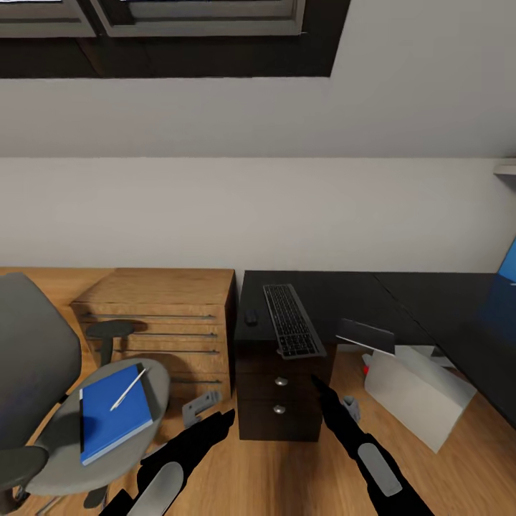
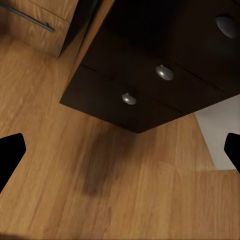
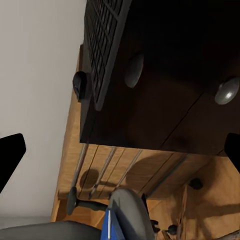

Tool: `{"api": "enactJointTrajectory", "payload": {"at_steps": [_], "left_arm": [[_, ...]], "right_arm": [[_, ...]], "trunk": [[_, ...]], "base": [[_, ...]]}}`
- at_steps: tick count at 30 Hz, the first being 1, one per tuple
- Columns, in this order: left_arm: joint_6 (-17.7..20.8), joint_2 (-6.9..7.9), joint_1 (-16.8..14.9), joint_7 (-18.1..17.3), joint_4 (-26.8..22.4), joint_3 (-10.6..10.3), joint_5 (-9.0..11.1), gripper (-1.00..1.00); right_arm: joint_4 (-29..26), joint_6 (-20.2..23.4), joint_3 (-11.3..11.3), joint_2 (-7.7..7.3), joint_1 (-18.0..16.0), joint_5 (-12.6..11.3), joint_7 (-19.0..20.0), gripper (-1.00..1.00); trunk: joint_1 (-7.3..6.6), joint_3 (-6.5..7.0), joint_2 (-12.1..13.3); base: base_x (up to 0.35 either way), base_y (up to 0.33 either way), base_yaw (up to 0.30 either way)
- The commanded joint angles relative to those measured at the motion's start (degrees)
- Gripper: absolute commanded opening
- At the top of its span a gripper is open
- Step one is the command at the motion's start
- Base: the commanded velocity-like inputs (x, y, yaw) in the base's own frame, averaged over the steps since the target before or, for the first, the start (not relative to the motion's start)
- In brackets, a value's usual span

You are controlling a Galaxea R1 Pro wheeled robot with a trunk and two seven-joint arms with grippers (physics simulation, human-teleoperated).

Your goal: In the bedroom, organize the workspace by keeping the computer under the desk, ensuring the monitor is on the desk, placing the keyboard on the desk next to the monitor, placing the mouse on the desk next to the keyboard, moving the folder from the swivel chair onto the desk next to the mouse, stacking the notebook on top of the folder with the pen on top of the notebook, and positioning the swivel chair next to the desk.

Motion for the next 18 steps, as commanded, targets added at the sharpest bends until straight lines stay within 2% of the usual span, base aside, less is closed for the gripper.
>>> {"api": "enactJointTrajectory", "payload": {"at_steps": [1, 3, 6, 8, 13, 18], "left_arm": [[0.1, 0.05, -0.1, 0.4, -0.1, -0.1, 0.3, 1.00], [0.1, 0.04, -0.1, 0.4, -0.1, -0.1, 0.3, 1.00], [0.1, 0.04, -0.1, 0.4, -0.1, -0.1, 0.3, 1.00], [0.1, 0.04, -0.1, 0.4, -0.1, -0.1, 0.3, 1.00], [0.1, -0.02, -0.1, 0.4, -0.1, -0.3, 0.3, 1.00], [0.1, -0.04, -0.1, 0.4, -0.1, -0.4, 0.3, 1.00]], "right_arm": [[-0.1, 0.6, -0.3, 0.14, 0.0, -1.2, 0.1, 1.00], [-0.2, 0.6, -0.3, 0.28, 0.0, -3.2, 0.1, 1.00], [-0.4, 0.8, -0.3, 0.55, 0.0, -8.1, 0.0, 1.00], [-0.4, 0.9, -0.3, 0.65, 0.0, -9.5, 0.0, 1.00], [-2.3, 0.7, -0.2, 0.78, 0.0, -10.7, 0.1, 1.00], [-4.9, 0.7, 0.0, 0.85, 0.0, -10.3, 0.3, 1.00]], "trunk": [[0.22, -0.25, -0.4], [0.66, -0.60, -1.3], [1.32, -1.14, -2.5], [1.76, -1.50, -3.3], [2.86, -2.40, -5.3], [3.96, -3.30, -7.3]], "base": [[0.000, 0.000, 0.000], [0.000, 0.000, 0.000], [0.000, 0.000, 0.000], [0.000, 0.000, 0.000], [0.000, 0.000, 0.000], [0.000, 0.000, 0.000]]}}
